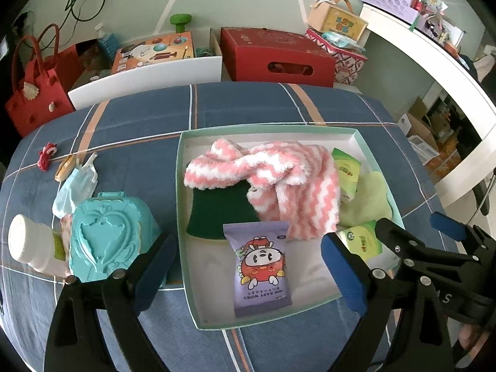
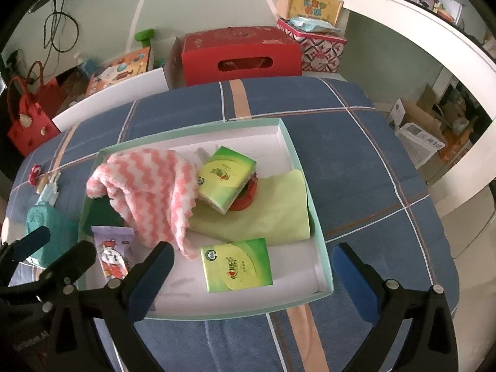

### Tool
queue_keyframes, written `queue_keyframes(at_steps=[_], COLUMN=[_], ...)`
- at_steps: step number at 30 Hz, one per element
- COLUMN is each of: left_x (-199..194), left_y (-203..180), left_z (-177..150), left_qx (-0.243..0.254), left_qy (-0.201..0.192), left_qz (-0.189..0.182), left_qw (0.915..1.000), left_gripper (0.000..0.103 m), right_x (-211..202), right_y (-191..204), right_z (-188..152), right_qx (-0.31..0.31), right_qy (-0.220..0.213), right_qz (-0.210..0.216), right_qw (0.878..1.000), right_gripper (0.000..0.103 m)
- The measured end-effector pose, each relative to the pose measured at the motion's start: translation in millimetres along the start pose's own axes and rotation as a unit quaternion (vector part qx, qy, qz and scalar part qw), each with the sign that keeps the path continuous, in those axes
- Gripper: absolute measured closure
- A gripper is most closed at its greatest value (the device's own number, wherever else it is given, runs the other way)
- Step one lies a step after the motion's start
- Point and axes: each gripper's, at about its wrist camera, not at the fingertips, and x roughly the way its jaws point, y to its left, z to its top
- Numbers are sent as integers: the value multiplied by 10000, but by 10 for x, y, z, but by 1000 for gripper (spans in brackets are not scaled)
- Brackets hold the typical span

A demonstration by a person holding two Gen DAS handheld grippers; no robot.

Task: Organize soft objects
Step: 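Move both tools back toward the remaining items on the bed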

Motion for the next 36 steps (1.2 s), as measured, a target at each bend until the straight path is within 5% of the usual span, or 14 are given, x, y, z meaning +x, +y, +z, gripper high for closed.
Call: queue_keyframes(at_steps=[14,20,36], left_x=[-521,-692,-1072], left_y=[283,710,2221], left_z=[101,129,-141], left_qx=[-117,-488,-1894], left_qy=[-566,-813,-1040], left_qz=[8,468,1398], left_qw=[9983,9944,9663], left_gripper=[8,8,8], right_x=[-354,-407,-499], right_y=[185,365,1502], right_z=[60,69,243], right_qx=[-50,-149,-1052], right_qy=[-467,-526,-429], right_qz=[560,877,1914], right_qw=[9973,9947,9749], right_gripper=[0,0,0])
